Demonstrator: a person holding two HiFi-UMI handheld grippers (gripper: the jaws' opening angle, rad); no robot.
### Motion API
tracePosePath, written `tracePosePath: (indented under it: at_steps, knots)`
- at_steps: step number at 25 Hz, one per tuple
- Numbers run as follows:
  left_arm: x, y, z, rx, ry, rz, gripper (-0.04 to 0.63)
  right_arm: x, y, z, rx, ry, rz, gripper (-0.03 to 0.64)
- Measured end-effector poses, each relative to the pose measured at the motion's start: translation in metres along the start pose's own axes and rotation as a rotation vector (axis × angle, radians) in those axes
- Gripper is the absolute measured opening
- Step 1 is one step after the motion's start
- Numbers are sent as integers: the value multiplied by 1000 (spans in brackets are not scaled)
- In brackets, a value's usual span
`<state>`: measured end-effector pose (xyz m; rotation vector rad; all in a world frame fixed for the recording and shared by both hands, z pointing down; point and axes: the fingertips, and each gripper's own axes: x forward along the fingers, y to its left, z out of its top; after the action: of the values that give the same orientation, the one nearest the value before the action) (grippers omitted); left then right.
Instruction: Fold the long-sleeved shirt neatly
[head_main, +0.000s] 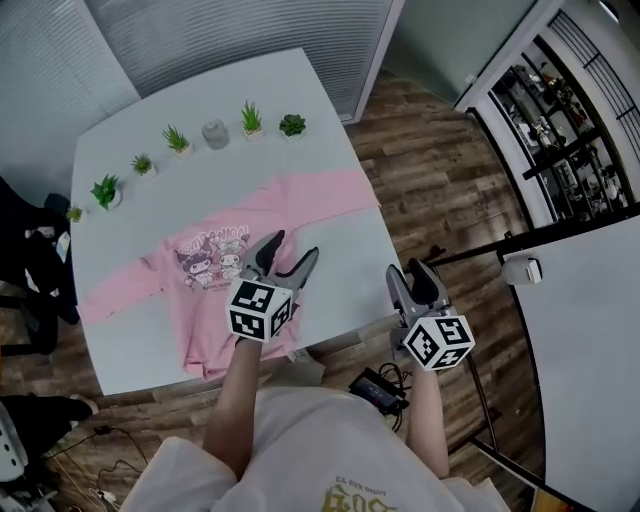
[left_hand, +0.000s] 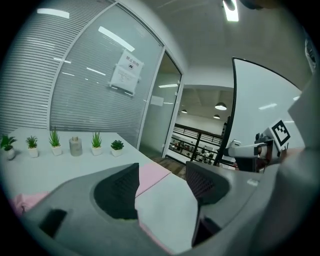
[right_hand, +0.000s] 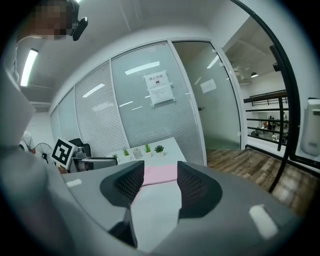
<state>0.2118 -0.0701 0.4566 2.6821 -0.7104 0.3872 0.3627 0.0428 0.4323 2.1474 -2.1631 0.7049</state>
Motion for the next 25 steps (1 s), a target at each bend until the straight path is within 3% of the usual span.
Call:
tracePosePath:
  at_steps: [9,25]
  knots:
    - [32,3,-1,-1,31,-19,279,4,-47,2,24,16,-75,202]
    - [104,12,-14,9,156,32,279,73,-123,-3,51,97,-16,202]
